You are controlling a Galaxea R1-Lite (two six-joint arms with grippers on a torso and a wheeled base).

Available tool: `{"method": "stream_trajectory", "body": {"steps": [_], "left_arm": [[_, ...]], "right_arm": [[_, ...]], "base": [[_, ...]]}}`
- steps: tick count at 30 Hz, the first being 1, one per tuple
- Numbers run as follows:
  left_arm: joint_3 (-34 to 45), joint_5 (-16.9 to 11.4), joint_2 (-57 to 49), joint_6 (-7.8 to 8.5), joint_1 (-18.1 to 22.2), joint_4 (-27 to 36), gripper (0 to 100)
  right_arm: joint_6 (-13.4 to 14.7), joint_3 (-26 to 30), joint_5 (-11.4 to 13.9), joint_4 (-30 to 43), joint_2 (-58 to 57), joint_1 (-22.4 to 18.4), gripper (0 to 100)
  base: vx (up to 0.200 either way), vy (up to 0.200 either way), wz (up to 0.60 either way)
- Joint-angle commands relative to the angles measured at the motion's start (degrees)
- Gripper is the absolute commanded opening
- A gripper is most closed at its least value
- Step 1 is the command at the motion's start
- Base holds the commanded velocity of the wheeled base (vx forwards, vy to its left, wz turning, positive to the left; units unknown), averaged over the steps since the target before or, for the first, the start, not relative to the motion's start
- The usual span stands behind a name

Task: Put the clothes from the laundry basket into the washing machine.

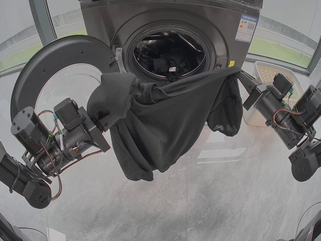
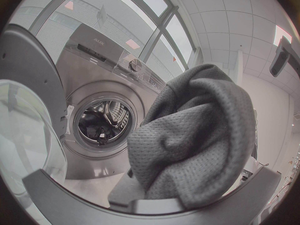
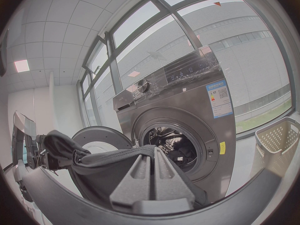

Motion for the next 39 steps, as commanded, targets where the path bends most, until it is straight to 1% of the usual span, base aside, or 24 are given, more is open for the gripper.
{"method": "stream_trajectory", "body": {"steps": [1, 3, 4, 7, 9, 16, 26, 30, 33, 37, 38, 39], "left_arm": [[1.2, -0.1, 1.1, 0.12, 0.0, 0.0, 0], [1.4, -0.1, 1.6, -0.06, -0.1, 0.0, 0], [1.5, -0.1, 1.8, -0.06, -0.1, 0.0, 100], [2.9, -0.2, 3.9, 0.29, -0.7, 0.0, 100], [3.0, -0.1, 4.4, 0.21, -0.7, 0.0, 100], [5.6, -0.5, 8.1, 0.29, -0.7, -0.1, 100], [2.8, -0.6, 14.0, 0.29, -1.9, 0.0, 100], [0.4, -0.7, 17.3, 0.29, -4.5, -0.1, 100], [-0.7, -0.6, 18.6, 0.38, -6.4, -0.1, 100], [-1.7, -0.5, 19.5, 0.29, -8.7, -0.1, 100], [-1.8, -0.4, 19.8, 0.38, -8.9, -0.1, 100], [-2.7, -0.1, 20.6, 0.82, -9.9, -0.1, 100]], "right_arm": [[0.1, -0.3, 0.0, -0.1, -0.5, 0.2, 0], [0.0, -0.1, 0.0, -0.2, -0.6, 0.8, 0], [0.1, 0.0, 0.0, -0.2, -0.6, 0.9, 0], [0.1, 0.0, 0.1, 0.1, -1.7, 1.1, 0], [0.1, 0.0, 0.2, 0.3, -2.0, 1.5, 0], [0.1, -0.2, 0.0, 0.1, -1.8, 3.9, 0], [0.3, -0.2, -0.1, 0.4, -1.8, 3.9, 0], [0.3, -0.4, -0.3, 0.7, -1.7, 3.9, 0], [0.3, -0.7, -2.2, 0.8, -1.4, 3.9, 0], [0.3, -1.2, -2.4, 0.7, -0.4, 3.9, 0], [0.3, -1.2, -2.4, 0.7, -0.2, 3.9, 0], [0.3, -1.4, -2.6, 0.7, 0.4, 4.0, 0]], "base": [[0.000, 0.000, 0.00], [0.000, 0.000, 0.00], [0.000, 0.000, 0.00], [0.000, 0.000, 0.00], [0.000, 0.000, 0.00], [0.000, 0.000, 0.00], [0.000, 0.000, 0.00], [0.000, 0.000, 0.00], [0.000, 0.000, 0.00], [0.000, 0.000, 0.00], [0.000, 0.000, 0.00], [0.000, 0.000, 0.00]]}}
